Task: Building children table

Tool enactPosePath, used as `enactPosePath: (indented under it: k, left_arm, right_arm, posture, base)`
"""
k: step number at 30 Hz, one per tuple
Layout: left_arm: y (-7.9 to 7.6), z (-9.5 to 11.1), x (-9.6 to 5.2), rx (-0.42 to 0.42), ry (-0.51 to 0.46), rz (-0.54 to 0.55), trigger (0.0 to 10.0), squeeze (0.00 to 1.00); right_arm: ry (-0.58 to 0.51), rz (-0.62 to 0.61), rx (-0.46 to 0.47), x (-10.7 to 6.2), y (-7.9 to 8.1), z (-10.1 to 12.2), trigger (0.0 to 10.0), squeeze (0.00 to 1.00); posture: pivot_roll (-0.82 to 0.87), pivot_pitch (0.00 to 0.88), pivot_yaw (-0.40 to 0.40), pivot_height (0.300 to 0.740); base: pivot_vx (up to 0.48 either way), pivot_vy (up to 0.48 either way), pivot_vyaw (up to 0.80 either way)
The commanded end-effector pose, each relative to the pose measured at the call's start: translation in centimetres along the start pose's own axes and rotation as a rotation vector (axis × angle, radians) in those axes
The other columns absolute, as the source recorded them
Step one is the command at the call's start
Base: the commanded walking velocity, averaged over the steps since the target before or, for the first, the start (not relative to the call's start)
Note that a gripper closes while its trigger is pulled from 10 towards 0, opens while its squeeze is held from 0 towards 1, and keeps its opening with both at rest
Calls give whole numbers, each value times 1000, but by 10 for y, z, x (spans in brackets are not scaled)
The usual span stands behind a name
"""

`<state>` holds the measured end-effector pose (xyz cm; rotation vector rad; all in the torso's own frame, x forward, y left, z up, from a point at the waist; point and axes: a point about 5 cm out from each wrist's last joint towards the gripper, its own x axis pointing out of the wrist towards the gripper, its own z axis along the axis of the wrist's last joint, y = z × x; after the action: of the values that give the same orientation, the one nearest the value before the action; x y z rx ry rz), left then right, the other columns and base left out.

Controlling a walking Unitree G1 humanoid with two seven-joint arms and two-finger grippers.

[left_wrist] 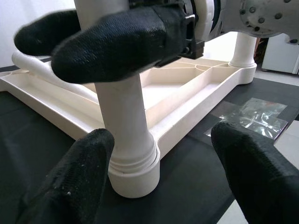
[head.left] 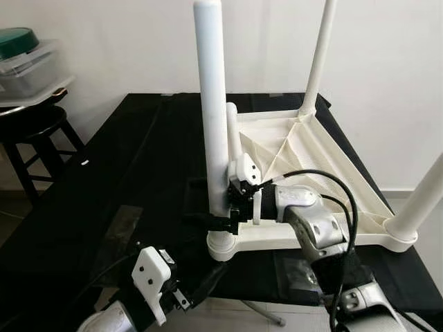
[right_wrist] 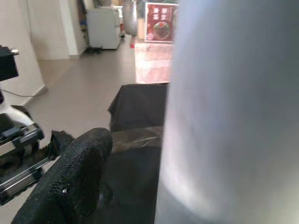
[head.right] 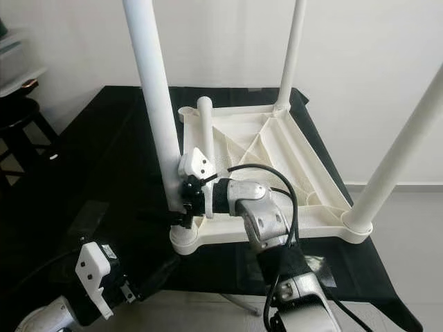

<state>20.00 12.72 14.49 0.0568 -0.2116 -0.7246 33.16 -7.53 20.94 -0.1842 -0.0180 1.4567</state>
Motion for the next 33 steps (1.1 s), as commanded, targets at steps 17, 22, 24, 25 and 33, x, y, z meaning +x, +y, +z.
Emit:
enactPosePath:
  k: [17, 22, 24, 25, 33]
  left_arm:
    - [0, -2, -3, 4, 8, 10, 10000, 0]
    - [1, -1, -4, 4, 8, 10, 10000, 0]
    - [2, 0, -5, 5, 8, 12, 10000, 0]
    - [2, 0, -5, 5, 8, 12, 10000, 0]
    - [5, -1, -4, 7, 11, 5, 10000, 0]
  right_arm:
    - [-53, -114, -54, 1, -1, 1, 0, 0]
    - [-69, -422, -41, 4, 6, -6, 0, 0]
    - [-58, -845, 2, -8, 17, -16, 0, 0]
    - [-58, -845, 2, -8, 17, -16, 0, 0]
    - [-10, -1007, 27, -3, 38, -28, 0, 0]
  posture:
    - [39, 96, 22, 740]
    - [37, 109, 17, 740]
    - [28, 113, 21, 740]
    - [28, 113, 21, 740]
    - [28, 101, 28, 740]
  base:
    - [0, 0, 0]
    - [0, 0, 0]
    - [0, 0, 0]
    - [0, 0, 0]
    - [0, 0, 0]
